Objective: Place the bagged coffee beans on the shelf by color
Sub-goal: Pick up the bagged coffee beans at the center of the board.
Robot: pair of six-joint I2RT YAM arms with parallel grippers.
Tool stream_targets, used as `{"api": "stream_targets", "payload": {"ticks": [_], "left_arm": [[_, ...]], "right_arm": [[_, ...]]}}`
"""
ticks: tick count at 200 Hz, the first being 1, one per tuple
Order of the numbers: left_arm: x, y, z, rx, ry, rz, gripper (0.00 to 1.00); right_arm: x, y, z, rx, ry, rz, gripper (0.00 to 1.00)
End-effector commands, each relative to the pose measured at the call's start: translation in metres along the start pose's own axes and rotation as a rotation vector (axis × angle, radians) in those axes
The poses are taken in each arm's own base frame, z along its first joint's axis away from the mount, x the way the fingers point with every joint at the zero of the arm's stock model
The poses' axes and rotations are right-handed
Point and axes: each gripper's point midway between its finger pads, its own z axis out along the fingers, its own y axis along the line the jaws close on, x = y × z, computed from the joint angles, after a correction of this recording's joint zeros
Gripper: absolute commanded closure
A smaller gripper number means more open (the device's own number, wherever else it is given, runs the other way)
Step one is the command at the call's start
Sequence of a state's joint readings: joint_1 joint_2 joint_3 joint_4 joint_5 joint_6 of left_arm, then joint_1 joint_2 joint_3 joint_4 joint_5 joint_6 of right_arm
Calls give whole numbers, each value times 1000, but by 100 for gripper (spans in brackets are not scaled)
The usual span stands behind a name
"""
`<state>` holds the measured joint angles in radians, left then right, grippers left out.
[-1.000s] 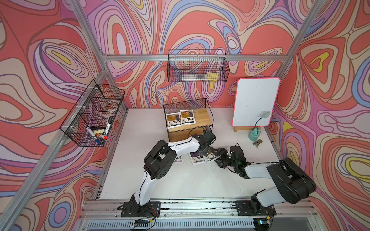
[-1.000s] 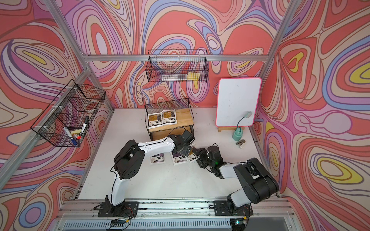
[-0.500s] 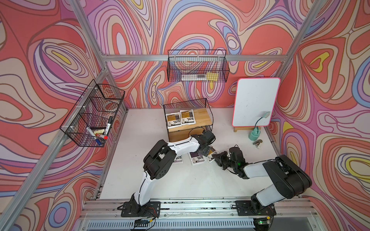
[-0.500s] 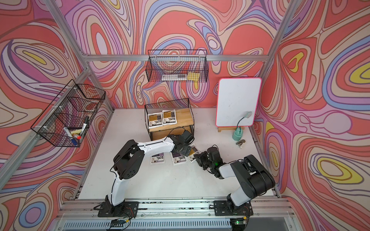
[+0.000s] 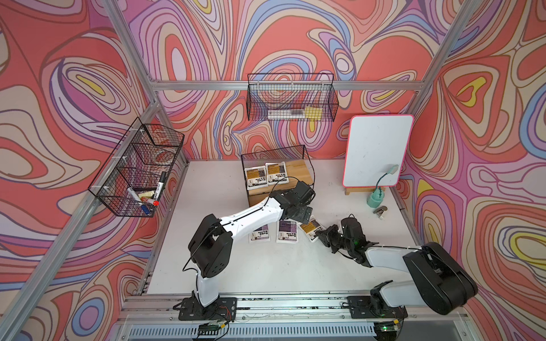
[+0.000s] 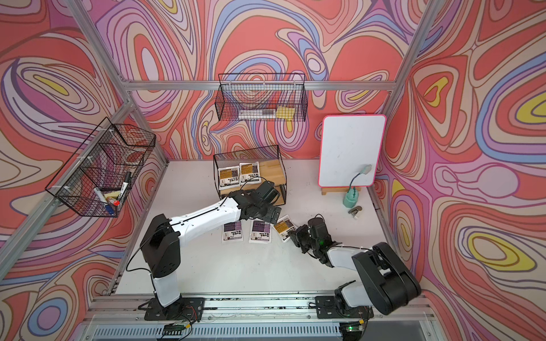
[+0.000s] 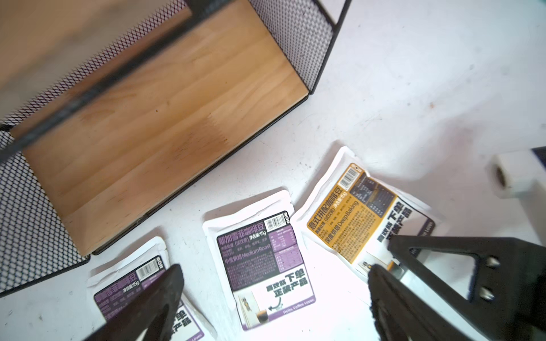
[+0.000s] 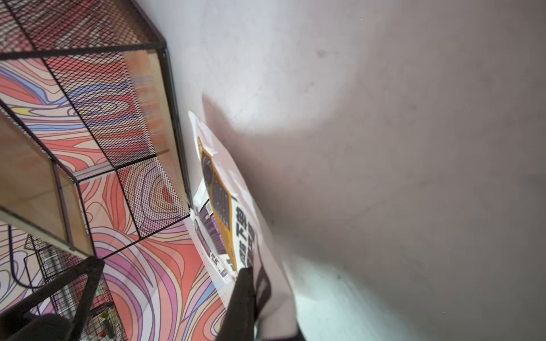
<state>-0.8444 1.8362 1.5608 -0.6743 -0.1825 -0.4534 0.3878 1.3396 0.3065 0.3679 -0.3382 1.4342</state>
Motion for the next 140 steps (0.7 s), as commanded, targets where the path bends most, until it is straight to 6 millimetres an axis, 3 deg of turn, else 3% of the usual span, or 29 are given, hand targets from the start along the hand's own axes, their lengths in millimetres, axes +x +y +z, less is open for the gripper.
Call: {"api": "stream_targets", "payload": {"ticks": [1, 55, 104, 140], "left_arm": [[-7, 4, -37, 27, -16, -37, 1], [-27, 28, -97, 47, -126, -133, 1], [-41, 70, -141, 19, -229, -236, 1], [-47, 93, -156, 35, -274, -344, 1]], "right_arm": [[5, -4, -14, 41, -4, -7, 99], [8, 32, -45, -20, -28, -50, 99], [11, 90, -57, -132, -8, -112, 99], [11, 137, -62, -222, 6, -143, 99]]}}
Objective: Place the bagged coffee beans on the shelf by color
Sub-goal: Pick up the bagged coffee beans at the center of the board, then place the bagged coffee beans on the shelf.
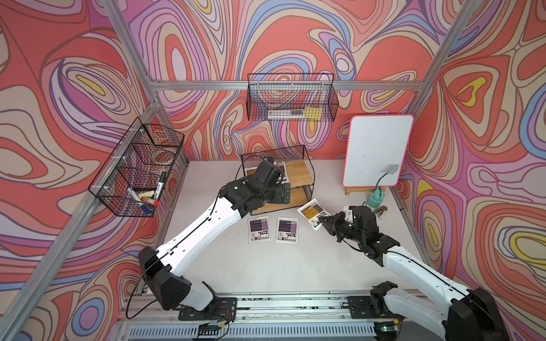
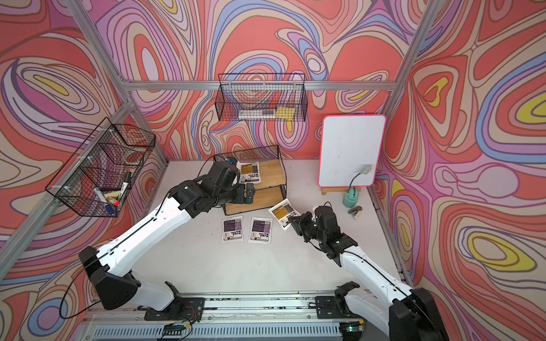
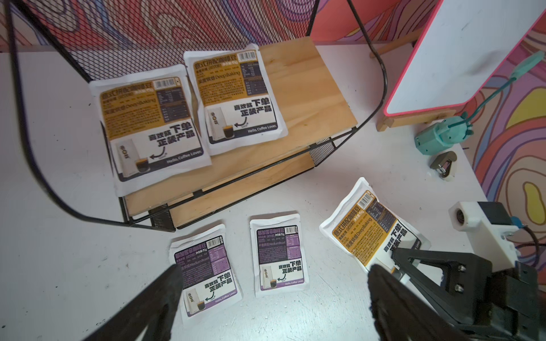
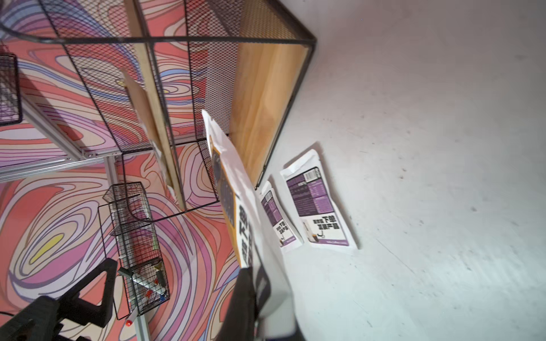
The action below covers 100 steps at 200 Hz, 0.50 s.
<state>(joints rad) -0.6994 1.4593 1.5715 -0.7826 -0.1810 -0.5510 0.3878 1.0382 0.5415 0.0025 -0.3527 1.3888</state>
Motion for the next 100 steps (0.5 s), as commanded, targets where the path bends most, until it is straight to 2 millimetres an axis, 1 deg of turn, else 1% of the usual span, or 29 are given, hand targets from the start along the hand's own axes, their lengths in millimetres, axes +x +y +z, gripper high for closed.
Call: {"api": "stream_targets", "payload": {"ticks": [1, 31, 64, 84, 87, 100], "left_arm": [[-5, 14, -11, -2, -13, -78, 1], [-14, 22, -12, 20, -25, -148, 1], [-25, 26, -11, 34, -39, -196, 1], [-32, 29, -8, 42, -44, -227, 1], [-33, 30, -8, 41, -45, -231, 1], [-37, 32, -4, 36, -51, -236, 1]], "right_arm": [[-1, 33, 2, -65, 17, -39, 99], [-7, 72, 6, -142, 19, -63, 99], [-16, 107, 15, -208, 3, -75, 99], [-20, 128, 24, -242, -12, -83, 99], [-20, 129, 27, -239, -12, -82, 99], [-23, 142, 35, -255, -27, -88, 98]]}}
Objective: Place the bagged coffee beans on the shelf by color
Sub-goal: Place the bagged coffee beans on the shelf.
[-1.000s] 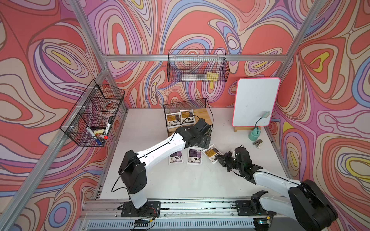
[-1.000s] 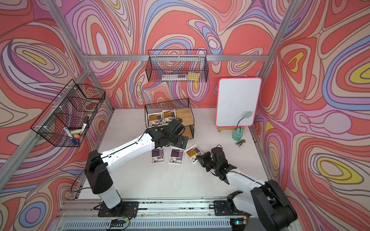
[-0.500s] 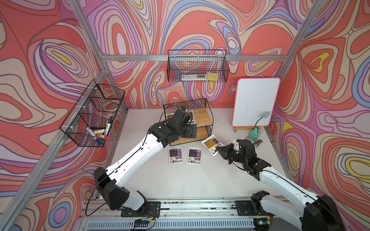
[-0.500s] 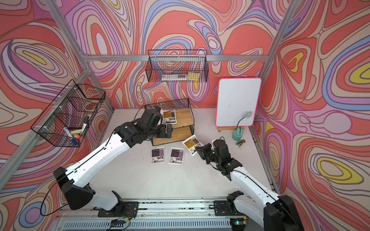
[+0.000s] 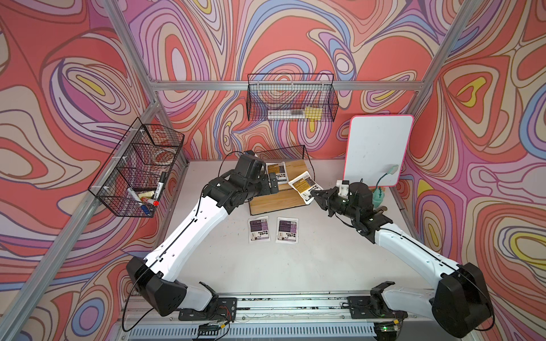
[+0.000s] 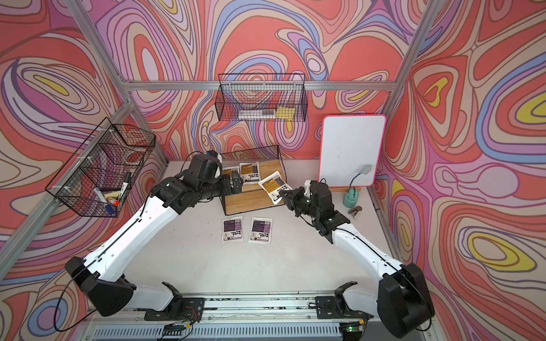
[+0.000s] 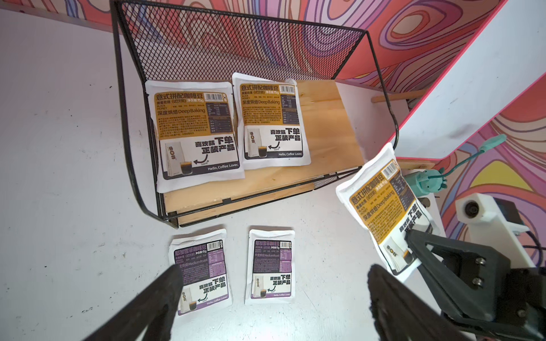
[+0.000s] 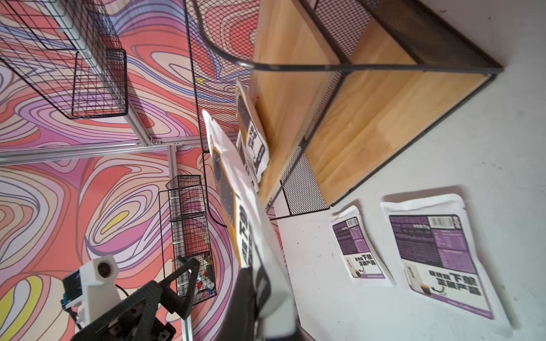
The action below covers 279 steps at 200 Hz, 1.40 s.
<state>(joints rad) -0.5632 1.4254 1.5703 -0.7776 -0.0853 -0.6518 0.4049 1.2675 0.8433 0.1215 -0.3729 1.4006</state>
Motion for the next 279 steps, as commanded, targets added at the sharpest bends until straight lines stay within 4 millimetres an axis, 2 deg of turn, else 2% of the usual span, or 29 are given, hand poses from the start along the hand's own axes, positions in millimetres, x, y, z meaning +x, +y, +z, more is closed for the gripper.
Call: {"api": "stream_targets", "payload": {"ticks": [1, 43, 70, 104, 148, 227, 279], "left_arm": [[-16, -5, 3, 31, -27, -39, 1], [-27, -4, 11, 16, -36, -37, 1], [-31, -2, 12, 5, -43, -32, 1], [-31, 3, 14, -6, -41, -23, 1], [-31, 9, 16, -21, -36, -18, 1], [-29, 12, 18, -27, -31, -19, 1], [-27, 13, 17, -28, -28, -20, 1]], "right_arm": [[-7, 34, 14, -78, -33, -30, 98], [-23, 57, 47, -102, -122, -19, 98], [-35, 58, 62, -84, -199, 5, 98], [-46, 49, 79, -33, -254, 29, 98], [-58, 40, 87, 23, -320, 33, 98], [-65, 13, 102, 97, -357, 60, 97], [-68, 3, 110, 123, -363, 70, 97]]}}
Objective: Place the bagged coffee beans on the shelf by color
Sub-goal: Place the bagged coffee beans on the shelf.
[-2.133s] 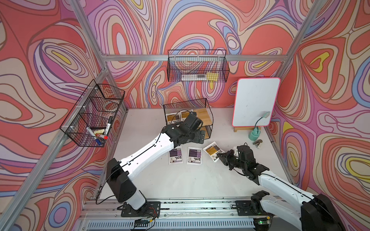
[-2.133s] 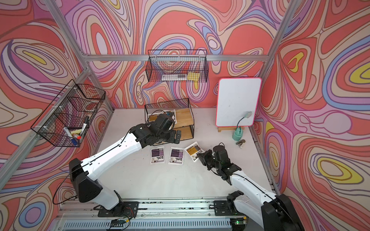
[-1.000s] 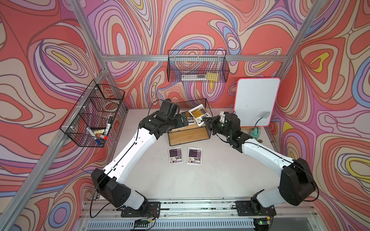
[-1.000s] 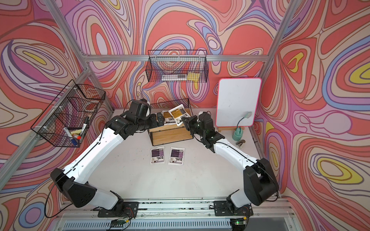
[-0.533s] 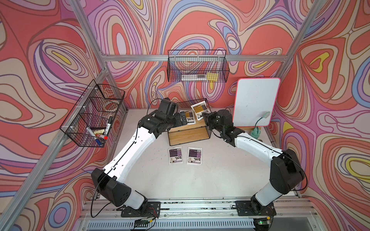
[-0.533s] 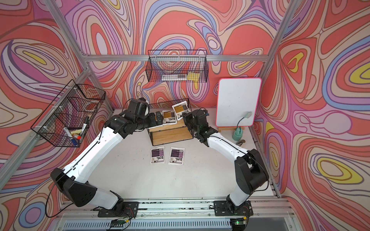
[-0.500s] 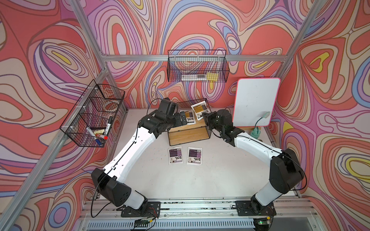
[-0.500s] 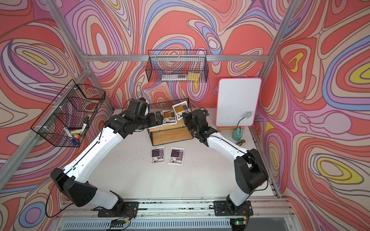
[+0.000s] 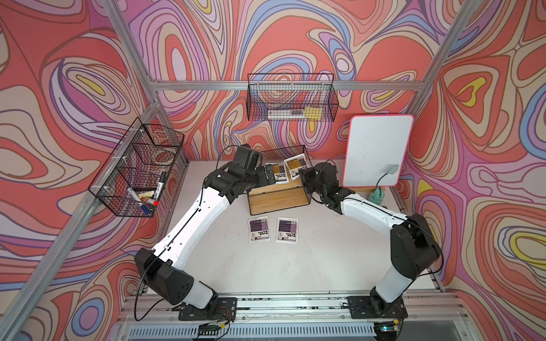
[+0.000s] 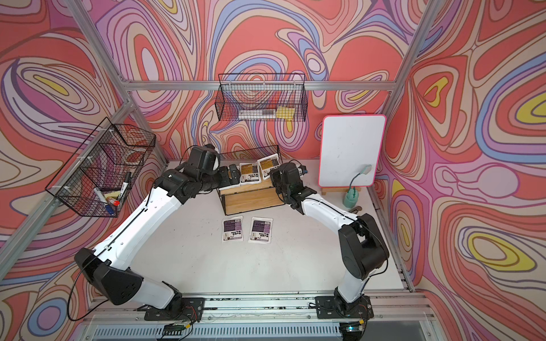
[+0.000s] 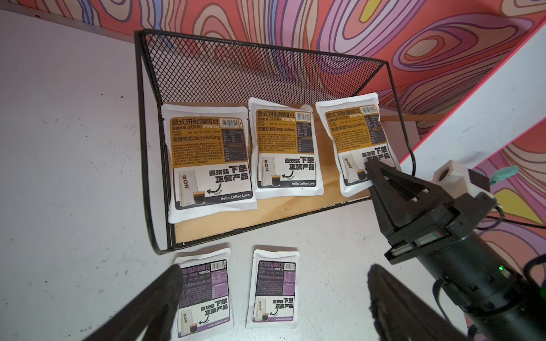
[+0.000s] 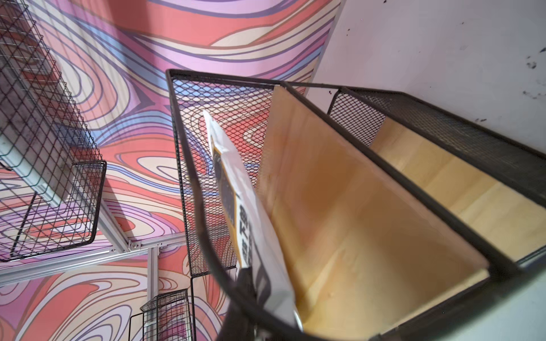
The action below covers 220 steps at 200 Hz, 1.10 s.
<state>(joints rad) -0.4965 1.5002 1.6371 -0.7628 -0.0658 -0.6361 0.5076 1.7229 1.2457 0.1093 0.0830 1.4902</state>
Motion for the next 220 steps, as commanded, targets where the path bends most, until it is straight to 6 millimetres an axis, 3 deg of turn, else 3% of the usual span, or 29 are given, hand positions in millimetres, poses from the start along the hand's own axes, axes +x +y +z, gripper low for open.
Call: {"api": "stream_targets", "payload": {"ticks": [1, 64, 69, 130, 142, 181, 214, 220], "left_arm": [[-2, 2, 0, -3, -9, 8, 1], [2, 3, 1, 0, -1, 1, 1], [2, 4, 1, -1, -1, 0, 1], [5, 5, 2, -1, 6, -6, 1], [5, 5, 2, -1, 6, -6, 1], [6, 6, 2, -5, 6, -5, 1], [6, 6, 0, -1, 3, -3, 1], [6, 6, -1, -1, 3, -3, 1]], "right_arm": [[1, 0, 6, 10, -16, 5, 97], [-2, -3, 10, 30, -32, 3, 96], [0, -15, 18, 55, -29, 0, 96], [1, -27, 24, 87, -30, -3, 88], [2, -28, 24, 90, -25, -4, 83], [1, -27, 19, 96, -25, -17, 48], [1, -29, 13, 109, -18, -34, 33], [0, -17, 5, 84, -18, -37, 31]]}}
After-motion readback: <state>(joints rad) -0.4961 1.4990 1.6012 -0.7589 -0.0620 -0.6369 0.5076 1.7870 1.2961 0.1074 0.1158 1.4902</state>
